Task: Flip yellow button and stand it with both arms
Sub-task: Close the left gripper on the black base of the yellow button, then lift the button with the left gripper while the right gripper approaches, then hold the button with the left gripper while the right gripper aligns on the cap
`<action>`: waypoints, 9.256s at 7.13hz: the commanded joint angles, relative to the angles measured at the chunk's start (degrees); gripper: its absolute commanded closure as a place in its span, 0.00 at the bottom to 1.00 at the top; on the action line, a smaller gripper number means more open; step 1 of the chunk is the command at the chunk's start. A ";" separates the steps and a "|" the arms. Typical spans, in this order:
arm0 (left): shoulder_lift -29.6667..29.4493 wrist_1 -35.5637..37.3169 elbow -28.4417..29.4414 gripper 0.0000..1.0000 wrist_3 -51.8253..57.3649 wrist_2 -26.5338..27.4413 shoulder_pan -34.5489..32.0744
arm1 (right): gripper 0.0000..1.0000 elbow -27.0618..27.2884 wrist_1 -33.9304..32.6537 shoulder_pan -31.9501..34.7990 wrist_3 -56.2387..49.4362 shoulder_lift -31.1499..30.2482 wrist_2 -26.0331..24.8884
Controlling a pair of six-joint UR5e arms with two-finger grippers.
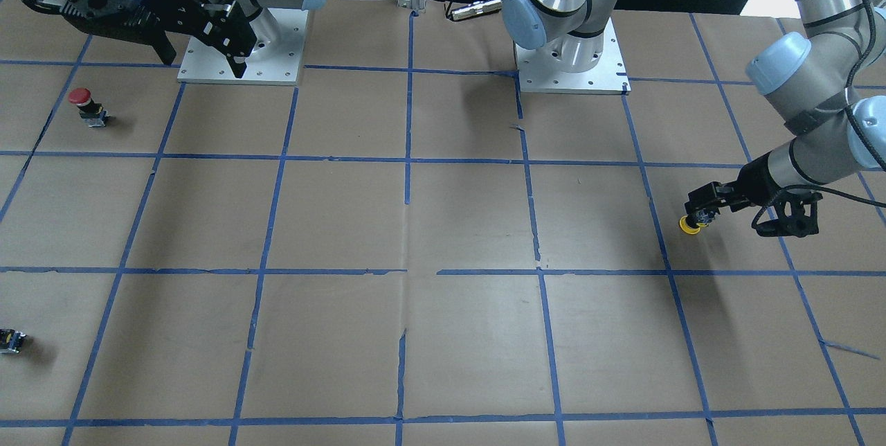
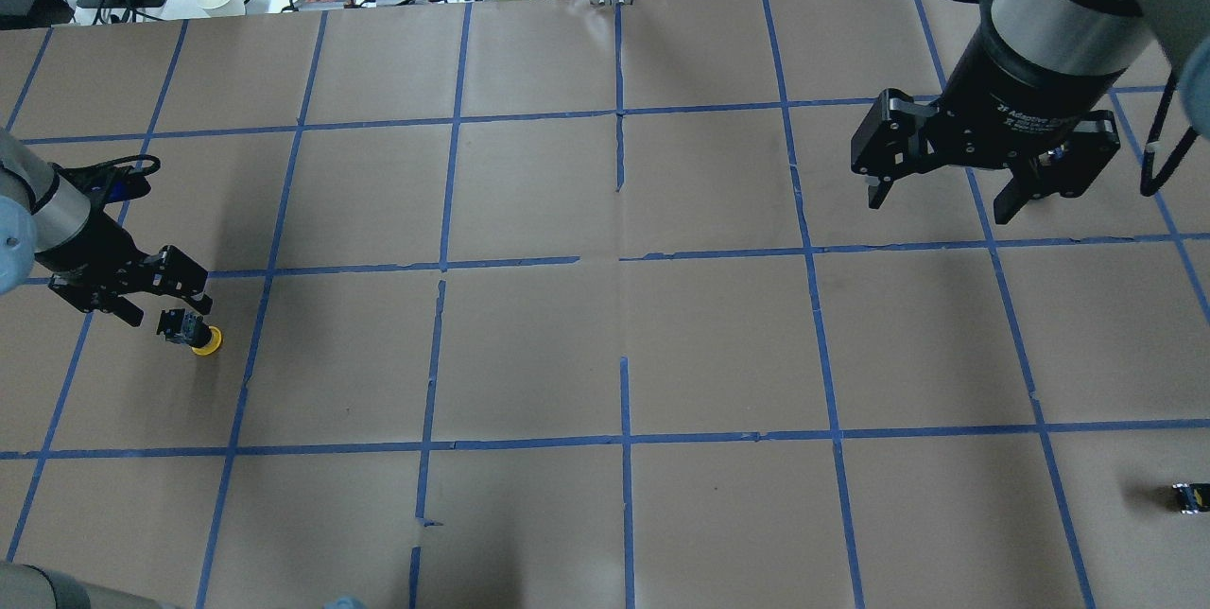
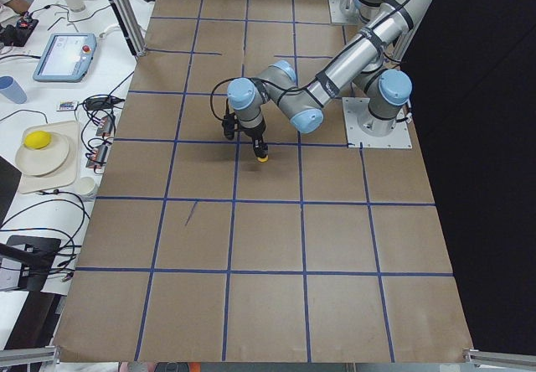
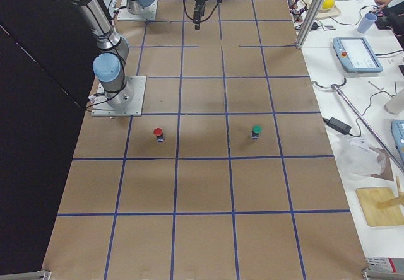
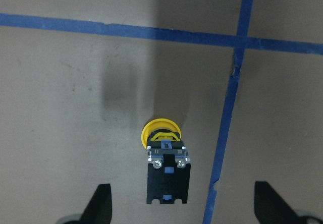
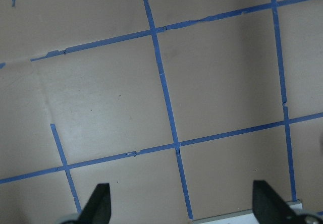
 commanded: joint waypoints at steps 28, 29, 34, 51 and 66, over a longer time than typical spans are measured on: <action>19.97 -12.69 1.36 0.97 -102.15 -72.05 -27.81 | 0.00 0.12 0.94 -6.38 58.42 9.51 52.26; 20.24 -1.51 1.27 0.97 -112.82 -64.48 -29.64 | 0.00 0.12 0.86 -6.03 59.64 9.51 53.05; 18.13 20.05 0.31 0.97 -131.21 -61.36 -32.83 | 0.00 0.20 0.24 -4.79 59.57 9.95 57.98; 7.76 20.84 -10.51 0.96 -129.98 -91.90 -25.09 | 0.01 -0.32 -11.10 1.53 60.71 20.22 60.26; 8.46 21.54 -10.33 0.95 -131.03 -105.53 -25.35 | 0.01 -3.05 -9.87 -0.05 71.33 12.68 59.74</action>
